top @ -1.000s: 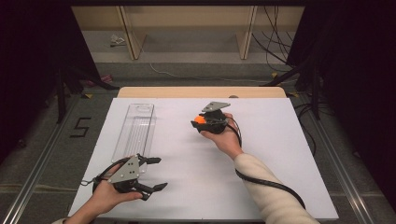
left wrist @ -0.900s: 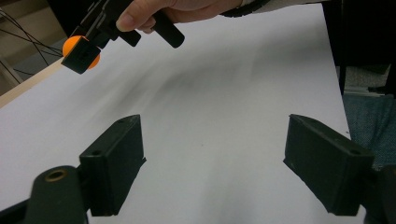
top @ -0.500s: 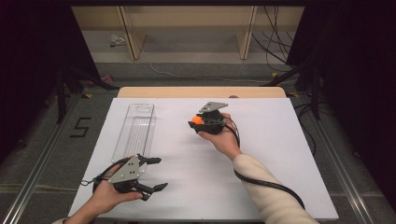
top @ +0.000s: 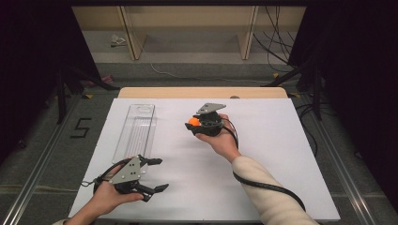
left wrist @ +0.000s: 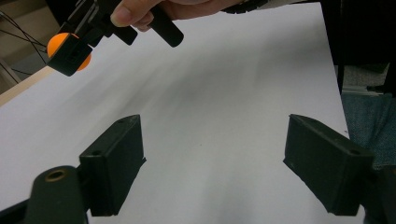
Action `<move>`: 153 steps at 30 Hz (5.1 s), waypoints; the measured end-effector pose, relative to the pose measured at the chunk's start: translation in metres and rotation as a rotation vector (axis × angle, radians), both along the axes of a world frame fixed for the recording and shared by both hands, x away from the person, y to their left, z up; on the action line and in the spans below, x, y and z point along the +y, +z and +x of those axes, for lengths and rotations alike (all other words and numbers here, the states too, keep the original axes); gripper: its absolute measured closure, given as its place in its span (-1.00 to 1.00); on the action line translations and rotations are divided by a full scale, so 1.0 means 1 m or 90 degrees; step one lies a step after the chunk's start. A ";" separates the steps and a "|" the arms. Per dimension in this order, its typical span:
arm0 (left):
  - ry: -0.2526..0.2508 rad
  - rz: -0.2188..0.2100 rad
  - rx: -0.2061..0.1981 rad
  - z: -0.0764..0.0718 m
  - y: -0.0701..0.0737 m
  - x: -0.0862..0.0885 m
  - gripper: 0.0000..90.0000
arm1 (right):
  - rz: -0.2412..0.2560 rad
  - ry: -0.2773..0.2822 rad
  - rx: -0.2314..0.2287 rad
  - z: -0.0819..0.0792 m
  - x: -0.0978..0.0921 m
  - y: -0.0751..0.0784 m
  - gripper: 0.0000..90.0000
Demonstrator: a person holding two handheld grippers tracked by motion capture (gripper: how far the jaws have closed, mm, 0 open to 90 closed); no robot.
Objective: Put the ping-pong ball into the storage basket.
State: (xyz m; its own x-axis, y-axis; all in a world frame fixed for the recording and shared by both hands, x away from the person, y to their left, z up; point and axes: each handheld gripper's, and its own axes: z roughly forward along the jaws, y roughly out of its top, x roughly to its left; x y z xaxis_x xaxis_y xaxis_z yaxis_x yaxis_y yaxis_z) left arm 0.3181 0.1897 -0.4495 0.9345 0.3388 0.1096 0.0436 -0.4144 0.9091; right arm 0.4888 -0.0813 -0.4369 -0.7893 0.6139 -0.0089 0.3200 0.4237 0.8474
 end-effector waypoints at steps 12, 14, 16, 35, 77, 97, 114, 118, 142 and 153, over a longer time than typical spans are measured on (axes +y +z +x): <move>0.001 0.000 0.000 0.000 0.000 0.000 -0.57 | 0.003 0.017 -0.001 -0.006 0.008 0.003 0.14; 0.001 0.000 0.000 0.000 0.000 0.000 -0.57 | 0.004 0.021 -0.001 -0.007 0.010 0.004 0.14; 0.000 0.001 0.000 0.000 0.000 0.000 -0.57 | 0.004 0.027 0.001 -0.008 0.012 0.005 0.14; -0.003 0.004 0.000 -0.001 0.000 0.000 -0.57 | 0.008 0.053 0.003 -0.016 0.026 0.010 0.14; -0.006 0.002 -0.004 -0.001 0.001 -0.001 -0.56 | 0.007 0.071 0.001 -0.018 0.047 0.020 0.14; -0.009 0.003 -0.002 -0.001 0.001 -0.002 -0.56 | 0.003 0.083 -0.002 -0.017 0.058 0.026 0.14; -0.011 0.004 -0.003 -0.001 0.001 -0.002 -0.56 | 0.006 0.091 0.001 -0.016 0.068 0.025 0.14; -0.012 0.003 -0.002 -0.002 0.001 -0.002 -0.56 | 0.007 0.093 0.001 -0.016 0.071 0.026 0.14; -0.015 0.006 -0.003 -0.002 0.001 -0.002 -0.56 | 0.005 0.104 0.002 -0.015 0.083 0.027 0.14; -0.016 0.007 -0.002 -0.002 0.000 -0.002 -0.56 | 0.004 0.109 0.001 -0.015 0.088 0.028 0.14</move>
